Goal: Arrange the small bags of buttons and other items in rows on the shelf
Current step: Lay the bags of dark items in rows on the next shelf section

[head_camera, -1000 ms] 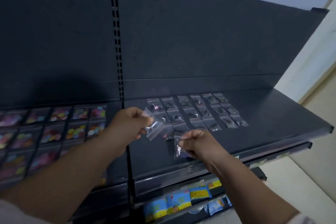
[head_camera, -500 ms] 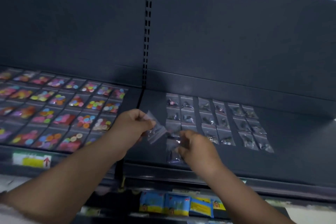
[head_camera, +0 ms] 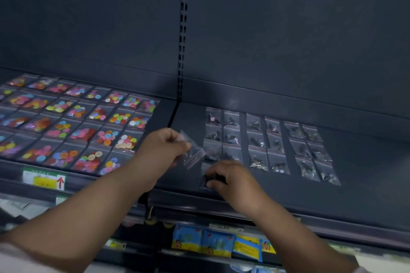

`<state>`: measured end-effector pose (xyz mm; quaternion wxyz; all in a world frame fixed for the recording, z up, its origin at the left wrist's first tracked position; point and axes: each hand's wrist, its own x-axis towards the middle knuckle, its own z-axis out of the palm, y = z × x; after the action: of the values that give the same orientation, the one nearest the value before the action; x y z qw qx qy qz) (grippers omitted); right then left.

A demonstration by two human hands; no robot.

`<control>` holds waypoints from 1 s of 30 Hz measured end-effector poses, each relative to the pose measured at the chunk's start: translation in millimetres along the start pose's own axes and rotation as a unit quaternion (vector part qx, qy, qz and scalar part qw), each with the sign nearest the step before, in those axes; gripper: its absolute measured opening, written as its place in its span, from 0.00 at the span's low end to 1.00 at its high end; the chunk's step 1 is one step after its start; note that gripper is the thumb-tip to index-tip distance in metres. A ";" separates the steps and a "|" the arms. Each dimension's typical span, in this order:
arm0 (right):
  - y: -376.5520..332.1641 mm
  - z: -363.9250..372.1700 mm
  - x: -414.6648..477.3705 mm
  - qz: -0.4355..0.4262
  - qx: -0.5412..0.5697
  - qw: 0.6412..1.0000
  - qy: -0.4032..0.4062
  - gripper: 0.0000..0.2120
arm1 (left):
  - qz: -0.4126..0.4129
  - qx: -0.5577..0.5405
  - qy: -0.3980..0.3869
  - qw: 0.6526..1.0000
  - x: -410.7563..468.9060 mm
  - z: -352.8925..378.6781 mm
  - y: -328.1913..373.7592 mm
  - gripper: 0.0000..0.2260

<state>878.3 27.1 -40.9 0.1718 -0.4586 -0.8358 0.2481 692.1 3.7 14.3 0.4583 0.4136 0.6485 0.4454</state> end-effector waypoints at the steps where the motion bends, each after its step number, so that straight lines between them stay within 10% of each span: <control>1: -0.5 0.5 0.2 -0.003 0.000 1.000 0.000 0.06 | 0.002 0.000 -0.002 1.000 0.0 0.7 0.3 0.06; 8: -13.8 -12.5 -5.0 0.108 0.144 0.981 0.077 0.05 | 0.054 0.011 -0.002 0.998 -0.2 10.6 2.9 0.06; 13: -37.2 -39.4 -7.3 0.327 0.579 0.747 -0.005 0.17 | 0.195 0.076 -0.013 0.978 -2.7 28.7 3.0 0.06; 16: -33.7 -47.0 -7.6 0.318 0.647 0.693 -0.001 0.14 | 0.289 0.162 -0.061 0.942 -7.3 43.0 -0.8 0.08; 30: 26.1 -44.2 -21.7 0.282 0.342 0.894 0.065 0.08 | 0.289 0.356 -0.087 0.884 -2.5 47.2 -25.5 0.08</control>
<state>930.2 31.9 -21.0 0.2946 -0.6030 -0.5219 0.5265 734.8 4.0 -18.2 0.1855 0.7549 0.5730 0.2594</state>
